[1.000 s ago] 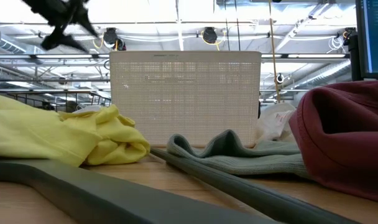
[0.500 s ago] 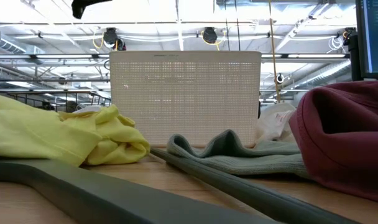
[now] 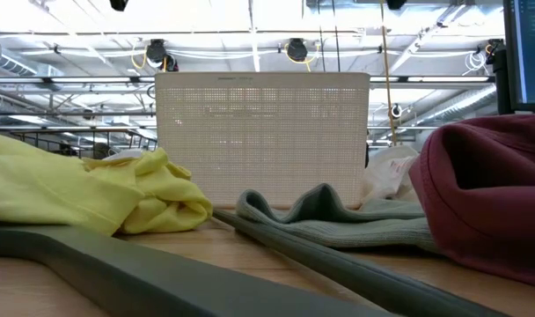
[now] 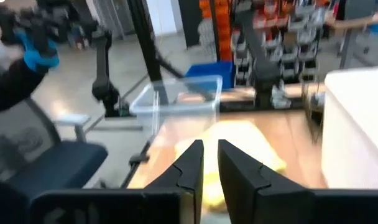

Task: Pick & Place Cloths
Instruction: Put the red underwear into the wired basket

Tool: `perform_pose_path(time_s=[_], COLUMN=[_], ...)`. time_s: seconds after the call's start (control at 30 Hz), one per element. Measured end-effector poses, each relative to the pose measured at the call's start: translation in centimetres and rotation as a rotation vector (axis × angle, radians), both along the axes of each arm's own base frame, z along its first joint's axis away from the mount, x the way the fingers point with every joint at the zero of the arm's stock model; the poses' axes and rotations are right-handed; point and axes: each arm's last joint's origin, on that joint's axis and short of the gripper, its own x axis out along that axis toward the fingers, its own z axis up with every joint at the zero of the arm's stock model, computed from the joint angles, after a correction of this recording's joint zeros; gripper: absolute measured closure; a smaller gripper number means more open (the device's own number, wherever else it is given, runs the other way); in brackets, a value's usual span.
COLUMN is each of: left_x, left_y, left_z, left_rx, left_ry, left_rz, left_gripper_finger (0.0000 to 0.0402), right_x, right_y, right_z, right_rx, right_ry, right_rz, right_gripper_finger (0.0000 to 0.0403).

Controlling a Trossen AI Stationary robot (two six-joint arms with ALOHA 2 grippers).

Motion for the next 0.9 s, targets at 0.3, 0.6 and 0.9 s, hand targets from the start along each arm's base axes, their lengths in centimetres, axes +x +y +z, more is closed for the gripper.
perform_pose_path(time_s=[0.3,0.6,0.9], left_x=[0.2,0.3,0.3], left_y=[-0.7,-0.9,-1.0], left_z=[-0.2,-0.8,-0.8], left_rx=[-0.011,-0.048,-0.044], left_ry=[0.023,0.078,0.081], left_rz=[0.015,0.060,0.078], left_gripper_finger=[0.0153,0.0153,0.0153], right_x=[-0.9,-2.9,-4.7], right_y=[1.7,2.9,2.9], right_z=[-2.1,-4.7,-7.2], right_rx=[0.021,0.043,0.040], right_ry=[0.247,0.591,0.956], right_rz=[0.074,0.103,0.017], right_gripper_finger=[0.0318,0.0305,0.0305])
